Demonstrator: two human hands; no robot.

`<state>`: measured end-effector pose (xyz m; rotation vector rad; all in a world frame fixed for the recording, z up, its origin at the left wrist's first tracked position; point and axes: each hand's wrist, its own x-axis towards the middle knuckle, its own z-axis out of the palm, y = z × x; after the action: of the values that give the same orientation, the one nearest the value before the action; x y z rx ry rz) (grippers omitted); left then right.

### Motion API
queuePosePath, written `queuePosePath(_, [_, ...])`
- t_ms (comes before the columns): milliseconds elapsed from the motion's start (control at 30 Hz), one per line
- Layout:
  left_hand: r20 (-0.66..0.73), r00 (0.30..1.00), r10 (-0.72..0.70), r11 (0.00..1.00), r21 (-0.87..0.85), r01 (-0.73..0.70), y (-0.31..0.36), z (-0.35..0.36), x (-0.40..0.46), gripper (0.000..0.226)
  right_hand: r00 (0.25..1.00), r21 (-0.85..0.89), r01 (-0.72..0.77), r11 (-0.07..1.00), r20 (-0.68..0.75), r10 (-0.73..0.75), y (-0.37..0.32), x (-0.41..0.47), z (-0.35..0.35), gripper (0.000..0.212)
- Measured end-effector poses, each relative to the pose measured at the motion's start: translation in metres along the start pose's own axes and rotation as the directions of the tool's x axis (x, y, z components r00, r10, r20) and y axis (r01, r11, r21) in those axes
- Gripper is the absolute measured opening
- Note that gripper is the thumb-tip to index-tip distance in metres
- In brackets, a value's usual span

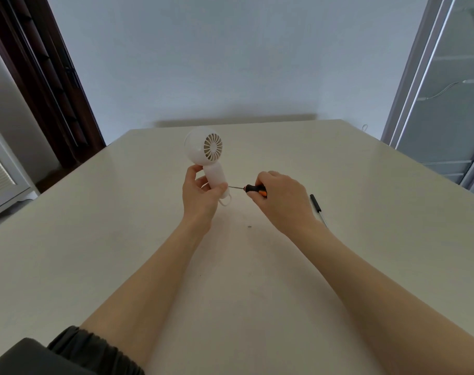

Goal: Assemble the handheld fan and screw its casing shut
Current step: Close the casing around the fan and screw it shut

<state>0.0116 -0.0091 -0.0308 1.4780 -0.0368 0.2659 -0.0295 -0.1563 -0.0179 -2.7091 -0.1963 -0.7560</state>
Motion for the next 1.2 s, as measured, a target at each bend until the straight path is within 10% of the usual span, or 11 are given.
queuePosePath(467, [-0.005,1.0,-0.001,1.0,0.001,0.001,-0.0017,-0.0012,0.0002,0.05,0.995,0.196,0.051,0.979,0.073,-0.067,-0.0002,-0.0026,-0.0006,0.022])
queuePosePath(667, [0.022,1.0,0.002,1.0,0.001,-0.002,-0.0012,-0.0015,0.0005,0.05,0.997,0.081,0.074,0.994,0.033,-0.077,-0.0001,-0.0007,0.0004,0.005])
queuePosePath(867, [0.05,0.998,0.022,1.0,0.013,-0.023,0.0,-0.0038,0.0001,0.049,0.996,-0.095,0.032,0.995,0.083,-0.024,0.0058,0.0012,0.0027,0.036])
queuePosePath(1200, [0.047,0.999,0.001,1.0,-0.015,-0.001,-0.0021,-0.0028,0.0008,0.051,0.993,0.201,0.017,0.979,0.113,-0.04,0.0036,-0.0025,-0.0038,0.032])
